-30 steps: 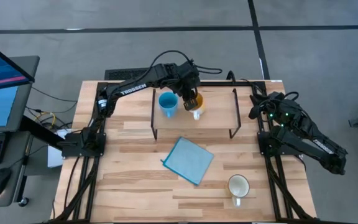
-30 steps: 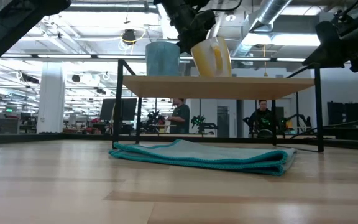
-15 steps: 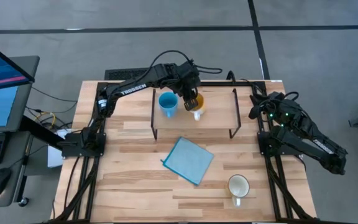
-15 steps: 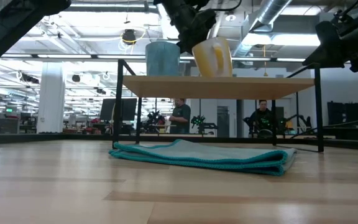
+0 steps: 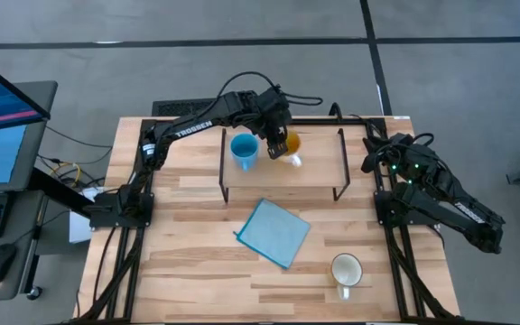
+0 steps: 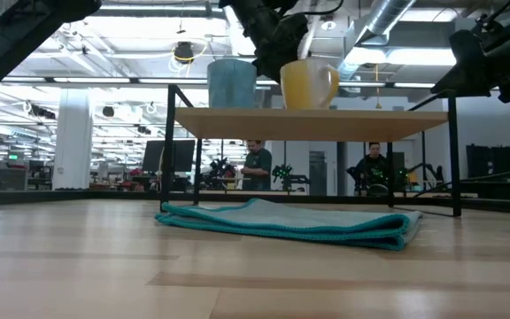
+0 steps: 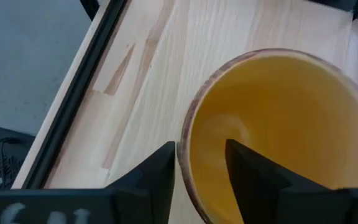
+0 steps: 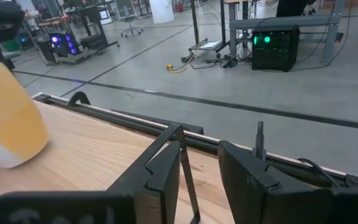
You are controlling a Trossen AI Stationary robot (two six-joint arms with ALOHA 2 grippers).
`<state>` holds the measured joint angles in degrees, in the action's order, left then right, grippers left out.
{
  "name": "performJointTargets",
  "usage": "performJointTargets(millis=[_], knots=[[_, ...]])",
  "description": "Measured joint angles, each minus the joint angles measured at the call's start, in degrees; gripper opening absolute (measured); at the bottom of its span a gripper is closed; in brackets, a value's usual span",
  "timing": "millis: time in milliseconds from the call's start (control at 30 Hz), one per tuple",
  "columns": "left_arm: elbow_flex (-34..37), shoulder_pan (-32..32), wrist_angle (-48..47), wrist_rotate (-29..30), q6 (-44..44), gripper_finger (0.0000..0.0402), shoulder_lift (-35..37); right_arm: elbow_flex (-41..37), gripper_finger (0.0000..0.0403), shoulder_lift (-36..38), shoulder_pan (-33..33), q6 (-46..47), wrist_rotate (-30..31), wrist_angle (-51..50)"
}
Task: Stack small to large cups/mugs on shelf
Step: Put the yellow mug on the shelf
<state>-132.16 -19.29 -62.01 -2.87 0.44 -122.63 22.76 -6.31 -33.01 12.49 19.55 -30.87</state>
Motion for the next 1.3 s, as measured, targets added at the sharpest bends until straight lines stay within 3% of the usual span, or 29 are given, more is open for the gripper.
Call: performJointTargets(millis=[500,1300], knots=[[0.0,0.0,2.4,-4.1,7.2,0.0138,0.0,0.0,0.0134,0.0,0.0,0.0,0.0,0.0],[0.0,-0.1,0.9,-5.9,9.4,0.0138,0.0,0.0,0.0134,0.0,0.0,0.0,0.0,0.0]])
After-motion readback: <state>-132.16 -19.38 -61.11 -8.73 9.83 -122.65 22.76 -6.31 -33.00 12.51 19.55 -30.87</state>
